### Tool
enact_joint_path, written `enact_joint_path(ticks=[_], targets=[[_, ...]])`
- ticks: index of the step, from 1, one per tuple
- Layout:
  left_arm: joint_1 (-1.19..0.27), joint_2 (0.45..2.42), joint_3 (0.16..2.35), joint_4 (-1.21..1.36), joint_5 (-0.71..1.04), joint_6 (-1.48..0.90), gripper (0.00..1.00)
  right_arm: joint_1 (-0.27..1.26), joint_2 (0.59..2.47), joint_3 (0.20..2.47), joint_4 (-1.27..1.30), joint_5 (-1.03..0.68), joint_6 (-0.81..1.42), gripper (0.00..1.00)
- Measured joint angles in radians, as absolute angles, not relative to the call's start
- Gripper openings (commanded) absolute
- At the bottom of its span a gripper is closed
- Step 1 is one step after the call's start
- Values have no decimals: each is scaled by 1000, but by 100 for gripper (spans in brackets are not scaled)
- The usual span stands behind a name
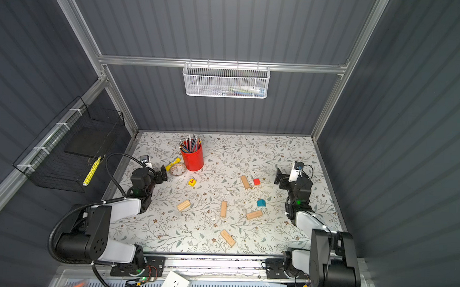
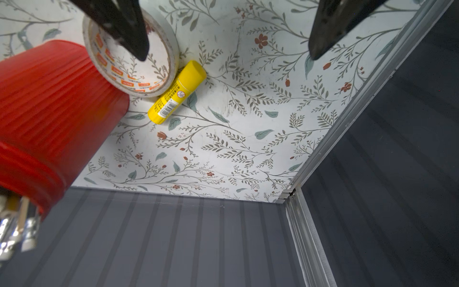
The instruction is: Build the wood block tower
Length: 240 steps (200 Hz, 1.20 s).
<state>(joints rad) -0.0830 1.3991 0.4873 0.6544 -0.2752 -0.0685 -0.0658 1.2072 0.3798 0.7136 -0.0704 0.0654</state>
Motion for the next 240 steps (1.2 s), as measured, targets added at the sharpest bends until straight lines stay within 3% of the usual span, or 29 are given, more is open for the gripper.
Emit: enact_joint_path(ticks=[56,124,185,240], targets=[[-83,1299,681,311,-238,-315,100,-78,980,484,385,12,306,99],[-114,1271,691,14,-43,-519,100,-43,1039,667,-67,-75,450,99],[-480,1274,785,-256,-50,-644,97,194,1108,764,-415,-80,473,99],[-813,1491,992,-458,-104,-736,89,303,1165,764,-577,-110,542,99]])
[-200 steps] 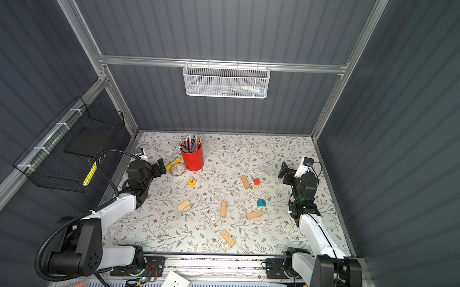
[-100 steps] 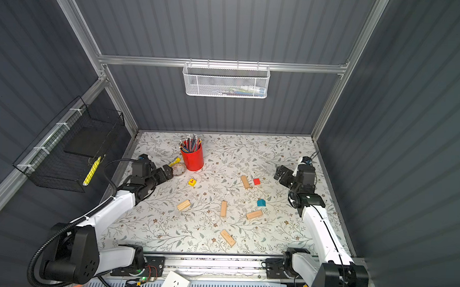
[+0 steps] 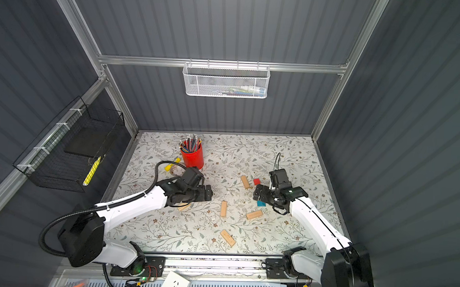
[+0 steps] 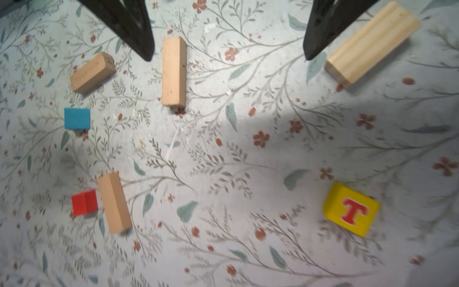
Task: Build the wood block tower
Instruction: 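Reach left gripper over a wooden block while right gripper moves toward blocks, then close the left gripper on the wooden block and lift it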
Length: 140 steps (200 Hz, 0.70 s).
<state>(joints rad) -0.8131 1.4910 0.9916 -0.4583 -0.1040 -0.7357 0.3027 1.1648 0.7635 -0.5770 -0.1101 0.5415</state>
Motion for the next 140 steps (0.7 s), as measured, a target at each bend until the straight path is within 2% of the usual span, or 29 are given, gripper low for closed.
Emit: enact_joint_path(ticks=[50,140], targets=[[-990,1714,1215,-596,-128,-768,70,304,1197,757,-622,-119,561,99],[-1040,1968,1356,-697,-142,-771,53,304,1233,757,-627,-149,560,99]])
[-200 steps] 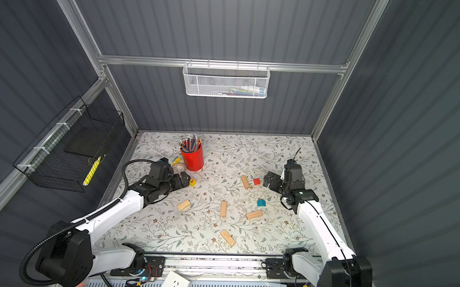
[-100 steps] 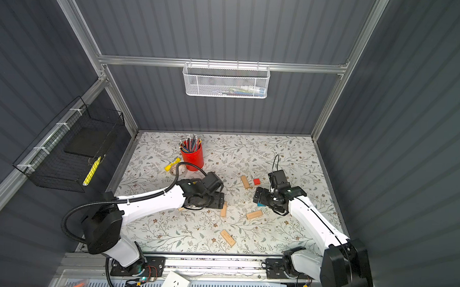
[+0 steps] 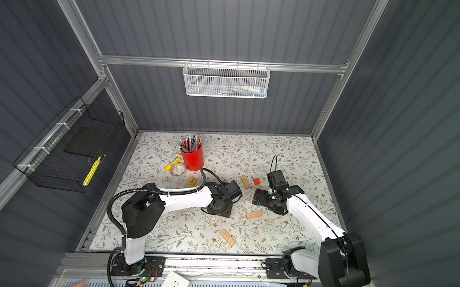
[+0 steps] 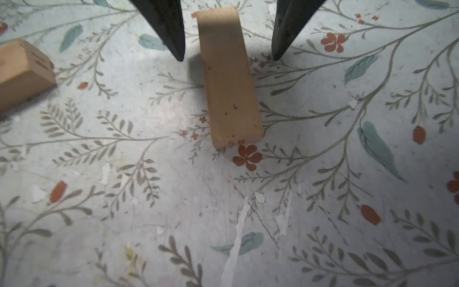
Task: Build the wood block tower
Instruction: 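Close the left gripper on the wooden block and lift it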
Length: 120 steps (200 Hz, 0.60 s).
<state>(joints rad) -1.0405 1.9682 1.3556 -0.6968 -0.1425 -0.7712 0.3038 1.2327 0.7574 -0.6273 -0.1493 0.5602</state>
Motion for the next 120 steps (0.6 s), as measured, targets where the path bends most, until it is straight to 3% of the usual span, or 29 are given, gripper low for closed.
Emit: enact_joint_path(ticks=[120], targets=[[-1042,2012,1415,-721,-218,-799,24,304,1232,758,-625,-172,542,99]])
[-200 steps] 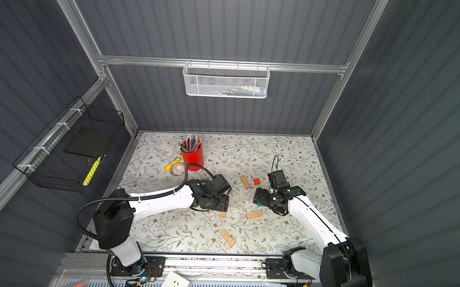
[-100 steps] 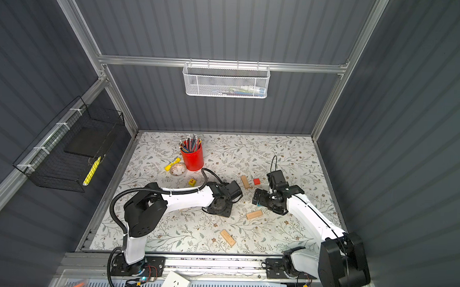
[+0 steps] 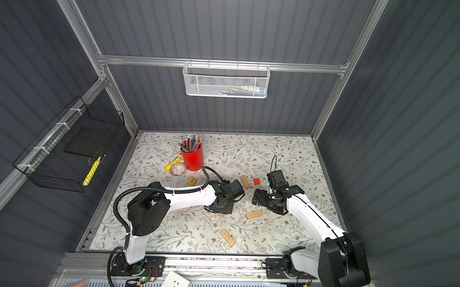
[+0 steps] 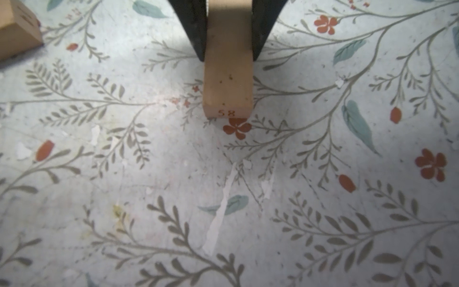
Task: Build the wood block tower
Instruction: 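Close the left gripper on the wooden block and lift it, then stand block upright near red cup with left gripper while right gripper approaches another block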
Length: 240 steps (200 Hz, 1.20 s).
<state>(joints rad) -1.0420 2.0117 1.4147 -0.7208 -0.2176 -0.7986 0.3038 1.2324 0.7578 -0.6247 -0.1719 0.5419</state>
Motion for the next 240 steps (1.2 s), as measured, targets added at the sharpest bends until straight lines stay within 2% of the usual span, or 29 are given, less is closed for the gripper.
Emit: enact_joint_path(ticks=[43,124,210,240], targets=[[-1005,2000,1405,-709,-240,-801,21,311,1234,768,-621,-193,543,99],[-817,1987,1429,-677,-245,-738,21,438,1311,815,-561,-215,628,99],[-751,2058,1481,-666,-242,-657,24,487,1335,821,-523,-213,674,99],[-742,2060,1481,-665,-232,-646,29,492,1336,821,-523,-213,674,99]])
